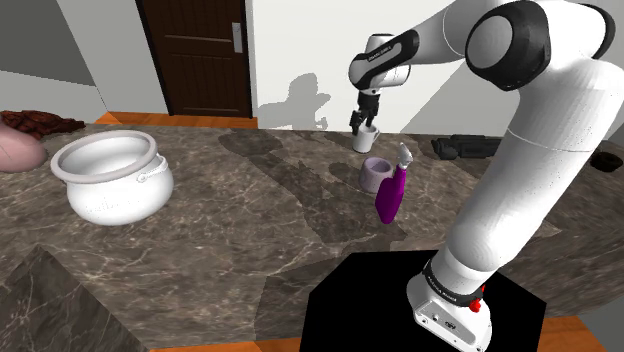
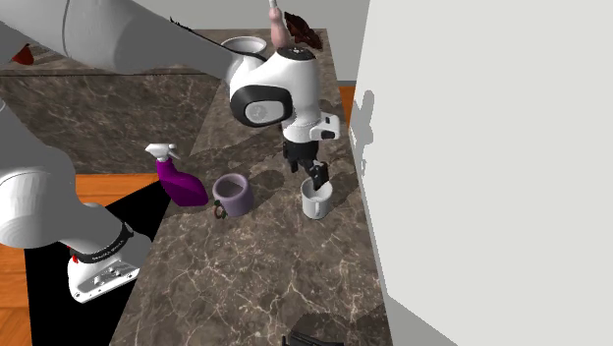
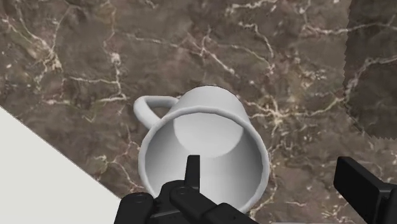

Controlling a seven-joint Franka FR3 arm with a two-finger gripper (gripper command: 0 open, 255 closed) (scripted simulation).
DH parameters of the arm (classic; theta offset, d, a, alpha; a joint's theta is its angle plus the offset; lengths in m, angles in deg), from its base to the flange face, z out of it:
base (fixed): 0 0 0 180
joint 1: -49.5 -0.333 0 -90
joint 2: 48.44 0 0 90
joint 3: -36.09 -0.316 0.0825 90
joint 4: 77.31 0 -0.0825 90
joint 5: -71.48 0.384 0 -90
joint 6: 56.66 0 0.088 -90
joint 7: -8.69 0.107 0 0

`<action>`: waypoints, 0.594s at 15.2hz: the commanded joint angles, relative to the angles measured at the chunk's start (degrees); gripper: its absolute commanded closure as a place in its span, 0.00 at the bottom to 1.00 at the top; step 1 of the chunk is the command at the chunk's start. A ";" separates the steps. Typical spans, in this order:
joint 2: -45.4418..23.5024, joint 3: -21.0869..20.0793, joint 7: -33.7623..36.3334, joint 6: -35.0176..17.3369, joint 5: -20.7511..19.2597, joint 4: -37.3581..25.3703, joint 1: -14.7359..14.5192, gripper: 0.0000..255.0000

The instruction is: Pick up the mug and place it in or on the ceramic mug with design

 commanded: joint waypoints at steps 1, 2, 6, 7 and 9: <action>-1.11 0.01 -0.42 -1.39 0.42 0.29 0.18 0.00; -1.54 -0.01 -0.54 -2.09 0.59 0.58 0.24 0.00; -3.18 -0.10 -1.01 -4.57 1.26 1.50 0.46 0.00; -3.17 -0.10 -1.01 -4.57 1.26 1.51 0.46 0.00; -3.18 -0.10 -1.01 -4.57 1.26 1.50 0.46 0.00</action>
